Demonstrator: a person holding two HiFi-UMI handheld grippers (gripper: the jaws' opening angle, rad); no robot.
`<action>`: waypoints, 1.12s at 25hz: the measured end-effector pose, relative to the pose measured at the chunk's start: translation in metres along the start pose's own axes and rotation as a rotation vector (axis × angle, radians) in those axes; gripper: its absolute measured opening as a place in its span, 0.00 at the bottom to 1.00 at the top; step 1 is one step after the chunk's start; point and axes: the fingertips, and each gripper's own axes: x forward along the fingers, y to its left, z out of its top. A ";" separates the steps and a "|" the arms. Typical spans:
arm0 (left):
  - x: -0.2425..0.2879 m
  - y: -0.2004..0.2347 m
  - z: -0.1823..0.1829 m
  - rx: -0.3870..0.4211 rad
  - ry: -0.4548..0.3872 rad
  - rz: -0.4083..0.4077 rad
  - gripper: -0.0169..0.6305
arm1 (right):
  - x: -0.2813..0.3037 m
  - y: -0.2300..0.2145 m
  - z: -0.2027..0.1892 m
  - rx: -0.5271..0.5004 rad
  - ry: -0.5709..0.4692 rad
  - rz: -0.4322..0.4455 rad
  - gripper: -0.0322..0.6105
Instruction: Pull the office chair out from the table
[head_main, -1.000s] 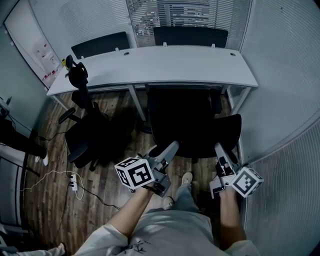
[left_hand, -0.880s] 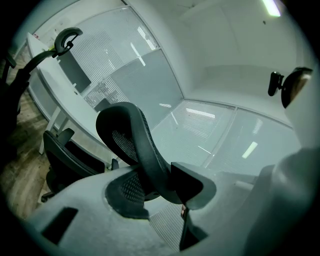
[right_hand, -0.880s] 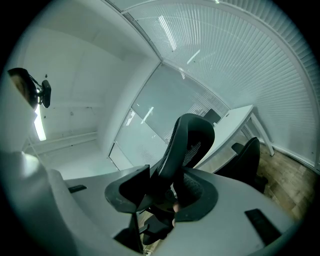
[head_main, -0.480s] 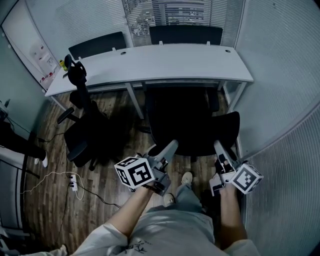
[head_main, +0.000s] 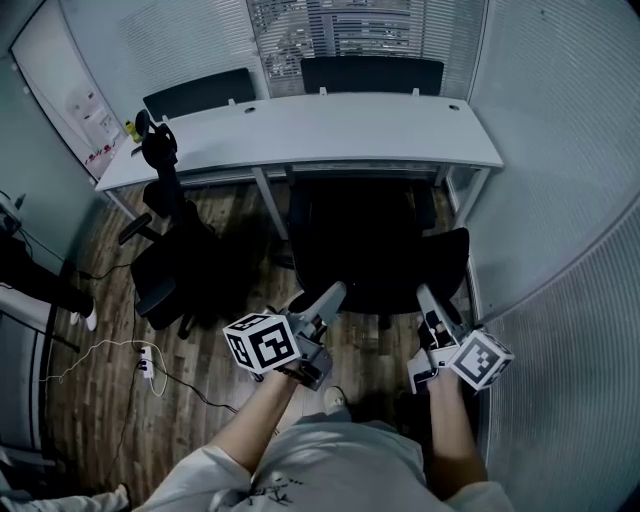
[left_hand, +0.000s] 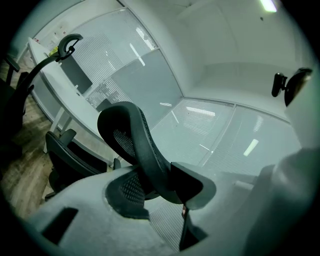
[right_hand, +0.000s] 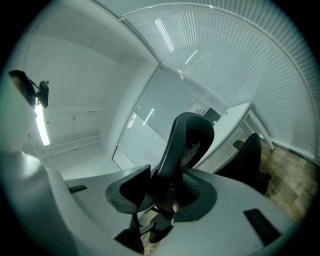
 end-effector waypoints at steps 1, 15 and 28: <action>-0.002 -0.001 -0.002 0.001 -0.001 0.003 0.25 | -0.003 -0.001 -0.001 -0.002 0.004 -0.005 0.26; -0.042 -0.024 -0.041 0.000 -0.005 0.012 0.25 | -0.059 0.008 -0.030 -0.003 0.036 -0.042 0.26; -0.072 -0.043 -0.056 -0.014 -0.018 0.016 0.24 | -0.089 0.022 -0.044 -0.009 0.062 -0.058 0.26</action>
